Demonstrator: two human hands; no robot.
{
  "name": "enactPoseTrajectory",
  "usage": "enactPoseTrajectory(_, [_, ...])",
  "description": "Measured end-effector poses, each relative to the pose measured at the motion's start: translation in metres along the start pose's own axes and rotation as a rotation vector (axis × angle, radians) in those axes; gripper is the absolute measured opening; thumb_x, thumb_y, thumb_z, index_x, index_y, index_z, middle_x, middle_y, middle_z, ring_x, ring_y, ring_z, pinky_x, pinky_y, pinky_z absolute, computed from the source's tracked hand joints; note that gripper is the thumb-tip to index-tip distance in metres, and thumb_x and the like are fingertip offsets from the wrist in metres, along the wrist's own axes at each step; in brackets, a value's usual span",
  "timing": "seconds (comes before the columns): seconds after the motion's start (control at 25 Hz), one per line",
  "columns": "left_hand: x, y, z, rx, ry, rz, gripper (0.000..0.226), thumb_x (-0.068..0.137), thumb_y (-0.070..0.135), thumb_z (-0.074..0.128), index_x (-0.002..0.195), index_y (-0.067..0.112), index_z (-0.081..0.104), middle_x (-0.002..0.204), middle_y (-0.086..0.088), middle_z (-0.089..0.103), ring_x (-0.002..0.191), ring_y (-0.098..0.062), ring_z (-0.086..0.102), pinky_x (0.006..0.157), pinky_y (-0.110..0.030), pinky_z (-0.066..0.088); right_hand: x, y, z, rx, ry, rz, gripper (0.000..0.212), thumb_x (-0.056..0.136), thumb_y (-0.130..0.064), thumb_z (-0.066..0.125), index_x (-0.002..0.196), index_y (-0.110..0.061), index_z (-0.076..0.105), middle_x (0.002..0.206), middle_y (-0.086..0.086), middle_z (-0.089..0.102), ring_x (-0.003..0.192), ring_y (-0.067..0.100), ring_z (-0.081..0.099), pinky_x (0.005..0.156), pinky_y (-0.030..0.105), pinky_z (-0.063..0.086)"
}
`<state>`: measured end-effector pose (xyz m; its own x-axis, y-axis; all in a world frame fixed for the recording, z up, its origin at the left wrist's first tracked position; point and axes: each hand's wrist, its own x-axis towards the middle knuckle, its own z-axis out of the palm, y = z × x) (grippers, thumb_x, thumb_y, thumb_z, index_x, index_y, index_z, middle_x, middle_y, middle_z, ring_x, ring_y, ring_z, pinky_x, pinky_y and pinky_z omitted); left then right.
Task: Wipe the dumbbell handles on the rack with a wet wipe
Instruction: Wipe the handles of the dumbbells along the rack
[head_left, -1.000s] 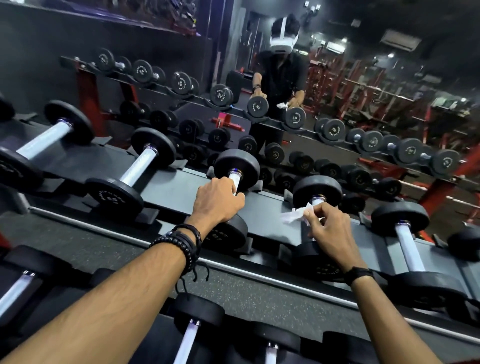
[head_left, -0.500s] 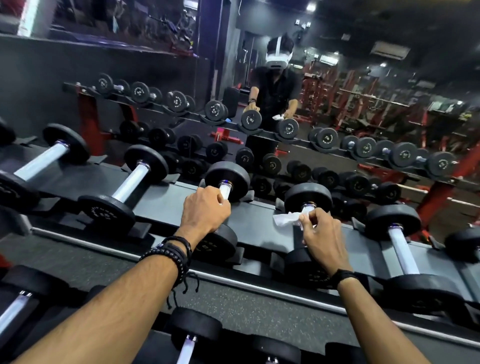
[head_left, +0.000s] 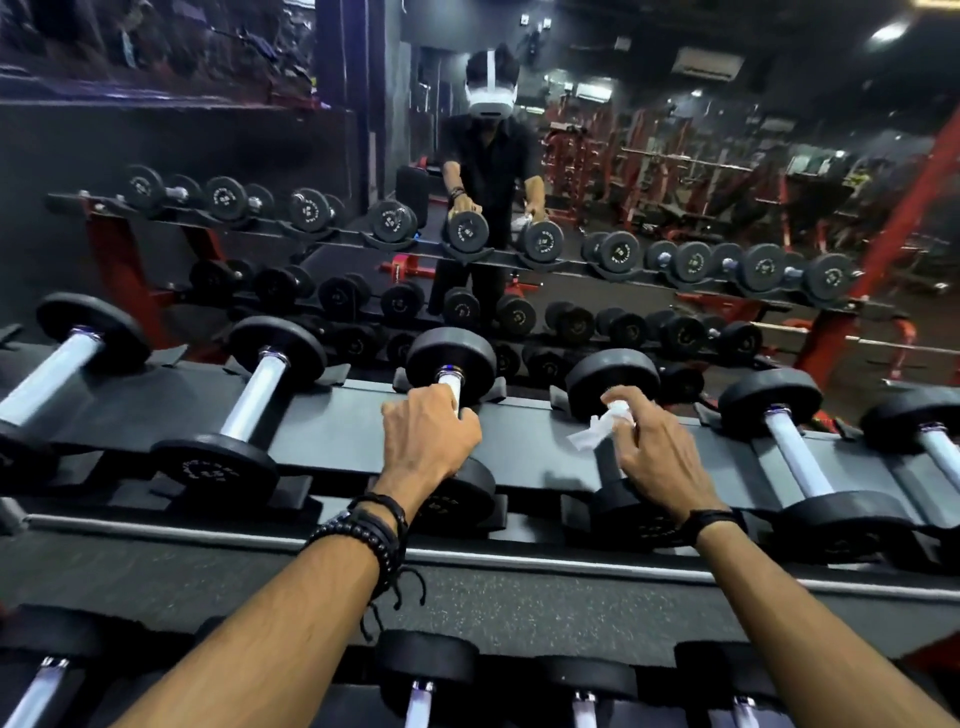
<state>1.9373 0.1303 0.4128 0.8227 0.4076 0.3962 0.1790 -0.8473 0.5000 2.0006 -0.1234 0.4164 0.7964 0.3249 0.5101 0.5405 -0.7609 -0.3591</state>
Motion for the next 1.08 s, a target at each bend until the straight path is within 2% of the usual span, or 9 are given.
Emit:
enactPoseTrajectory(0.12, [0.0, -0.004, 0.006, 0.002, -0.024, 0.046, 0.026, 0.086, 0.036, 0.05, 0.092, 0.016, 0.064, 0.091, -0.004, 0.065, 0.083, -0.026, 0.061, 0.088, -0.042, 0.041, -0.001, -0.002, -0.001, -0.12, -0.032, -0.003, 0.027, 0.089, -0.012, 0.046, 0.107, -0.026, 0.062, 0.086, -0.005, 0.049, 0.085, 0.026, 0.056, 0.065, 0.032, 0.035])
enactPoseTrajectory(0.24, [0.003, -0.003, 0.004, -0.027, -0.037, 0.075, 0.028, 0.087, 0.039, 0.046, 0.091, 0.018, 0.063, 0.094, -0.003, 0.066, 0.088, -0.026, 0.062, 0.088, -0.044, 0.039, -0.005, -0.01, 0.005, -0.172, 0.032, 0.057, 0.024, 0.084, -0.003, 0.053, 0.097, -0.02, 0.065, 0.084, 0.001, 0.055, 0.081, 0.03, 0.059, 0.063, 0.038, 0.043])
enactPoseTrajectory(0.44, [-0.013, -0.025, -0.011, -0.043, -0.026, 0.303, 0.031, 0.091, 0.043, 0.04, 0.093, 0.019, 0.06, 0.095, -0.003, 0.064, 0.088, -0.026, 0.06, 0.094, -0.05, 0.037, 0.001, -0.06, 0.01, 0.167, 0.211, 0.128, 0.024, 0.082, -0.003, 0.054, 0.085, -0.02, 0.071, 0.086, 0.001, 0.073, 0.081, 0.017, 0.067, 0.073, 0.024, 0.048])
enactPoseTrajectory(0.56, [0.015, -0.067, -0.047, 0.256, -0.064, 0.391, 0.046, 0.09, 0.049, 0.028, 0.108, 0.019, 0.058, 0.105, -0.004, 0.063, 0.1, -0.027, 0.058, 0.1, -0.053, 0.033, 0.022, -0.113, 0.017, 0.426, -0.083, 0.064, 0.017, 0.086, -0.007, 0.063, 0.08, -0.02, 0.072, 0.075, 0.004, 0.072, 0.065, 0.003, 0.059, 0.063, 0.018, 0.046])
enactPoseTrajectory(0.64, [0.042, -0.111, -0.072, 0.448, -0.132, 0.328, 0.053, 0.085, 0.053, 0.027, 0.112, 0.019, 0.058, 0.114, -0.006, 0.062, 0.11, -0.028, 0.055, 0.1, -0.051, 0.033, 0.032, -0.126, 0.028, 0.434, -0.309, 0.029, 0.012, 0.083, -0.026, 0.07, 0.073, -0.021, 0.074, 0.069, 0.004, 0.07, 0.063, 0.006, 0.053, 0.06, 0.024, 0.042])
enactPoseTrajectory(0.72, [0.056, -0.157, -0.089, 0.538, -0.245, 0.257, 0.064, 0.08, 0.061, 0.027, 0.116, 0.02, 0.059, 0.122, -0.007, 0.059, 0.12, -0.03, 0.05, 0.099, -0.049, 0.033, 0.038, -0.123, 0.047, 0.426, -0.483, 0.076, 0.017, 0.082, -0.025, 0.073, 0.066, -0.021, 0.072, 0.059, -0.003, 0.065, 0.058, 0.007, 0.051, 0.058, 0.026, 0.04])
enactPoseTrajectory(0.8, [0.054, -0.182, -0.091, 0.534, -0.348, 0.229, 0.065, 0.079, 0.063, 0.034, 0.118, 0.02, 0.062, 0.128, -0.007, 0.056, 0.128, -0.03, 0.041, 0.101, -0.048, 0.034, 0.042, -0.117, 0.064, 0.428, -0.655, 0.241, 0.023, 0.086, -0.014, 0.07, 0.064, -0.019, 0.066, 0.049, -0.011, 0.055, 0.051, 0.005, 0.046, 0.053, 0.025, 0.041])
enactPoseTrajectory(0.92, [0.054, -0.175, -0.081, 0.483, -0.346, 0.211, 0.064, 0.074, 0.06, 0.041, 0.121, 0.023, 0.062, 0.127, -0.005, 0.054, 0.128, -0.028, 0.039, 0.098, -0.048, 0.034, 0.049, -0.125, 0.077, 0.282, -0.848, 0.449, 0.027, 0.086, -0.033, 0.07, 0.068, -0.018, 0.057, 0.051, -0.007, 0.047, 0.053, 0.009, 0.043, 0.044, 0.021, 0.045])
enactPoseTrajectory(1.08, [0.058, -0.18, -0.083, 0.368, -0.206, 0.167, 0.052, 0.078, 0.047, 0.056, 0.122, 0.02, 0.06, 0.128, -0.003, 0.05, 0.119, -0.028, 0.047, 0.092, -0.046, 0.041, 0.069, -0.144, 0.095, -0.064, -0.914, 0.251, 0.045, 0.075, -0.056, 0.073, 0.078, -0.015, 0.055, 0.062, -0.002, 0.051, 0.052, 0.011, 0.05, 0.042, 0.022, 0.045])
